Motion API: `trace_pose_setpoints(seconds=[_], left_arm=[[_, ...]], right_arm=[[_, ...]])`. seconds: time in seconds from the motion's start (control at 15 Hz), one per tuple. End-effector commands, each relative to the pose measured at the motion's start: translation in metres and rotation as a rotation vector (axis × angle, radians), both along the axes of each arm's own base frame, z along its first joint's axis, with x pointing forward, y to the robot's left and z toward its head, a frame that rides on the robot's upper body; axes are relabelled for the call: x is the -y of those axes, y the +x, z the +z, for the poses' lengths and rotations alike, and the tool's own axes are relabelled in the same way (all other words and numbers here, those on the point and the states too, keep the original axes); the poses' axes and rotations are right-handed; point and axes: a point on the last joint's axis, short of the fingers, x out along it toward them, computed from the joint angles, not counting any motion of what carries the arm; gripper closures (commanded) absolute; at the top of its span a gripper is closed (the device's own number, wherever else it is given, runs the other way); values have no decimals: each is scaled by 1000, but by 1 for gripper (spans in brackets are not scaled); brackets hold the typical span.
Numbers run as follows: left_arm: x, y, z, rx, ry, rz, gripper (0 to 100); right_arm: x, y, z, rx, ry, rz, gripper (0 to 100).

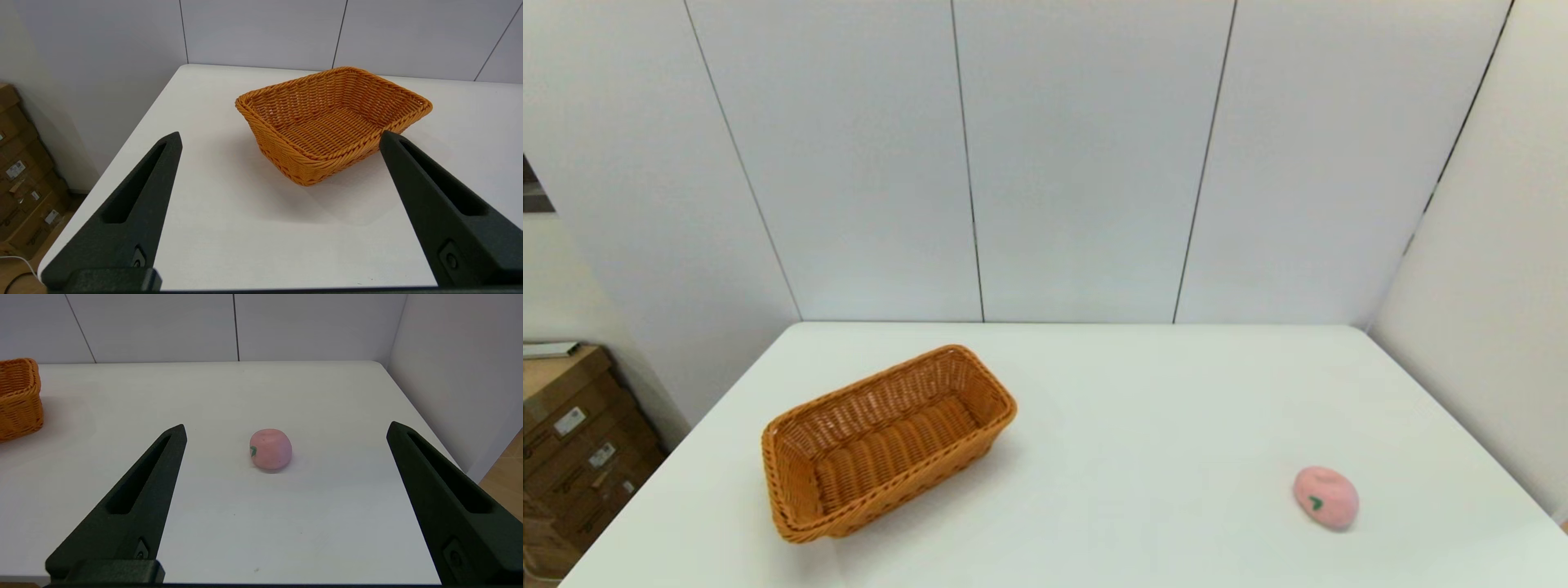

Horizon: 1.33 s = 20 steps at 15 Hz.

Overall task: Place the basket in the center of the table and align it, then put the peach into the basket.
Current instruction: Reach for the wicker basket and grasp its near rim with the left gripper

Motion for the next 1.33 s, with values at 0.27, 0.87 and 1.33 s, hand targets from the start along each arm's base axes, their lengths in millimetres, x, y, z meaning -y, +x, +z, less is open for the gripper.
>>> trace_pose_setpoints(seconds=[0.27,0.87,1.33], left_arm=[[0,0,0,-3,2,2,0],[0,94,97,-555,-454,180,0],[-7,254,8,-1129,-586,390,0]], right_arm=[[0,0,0,-1,0,1,0],[0,0,0,-1,0,1,0],[0,0,0,-1,0,1,0]])
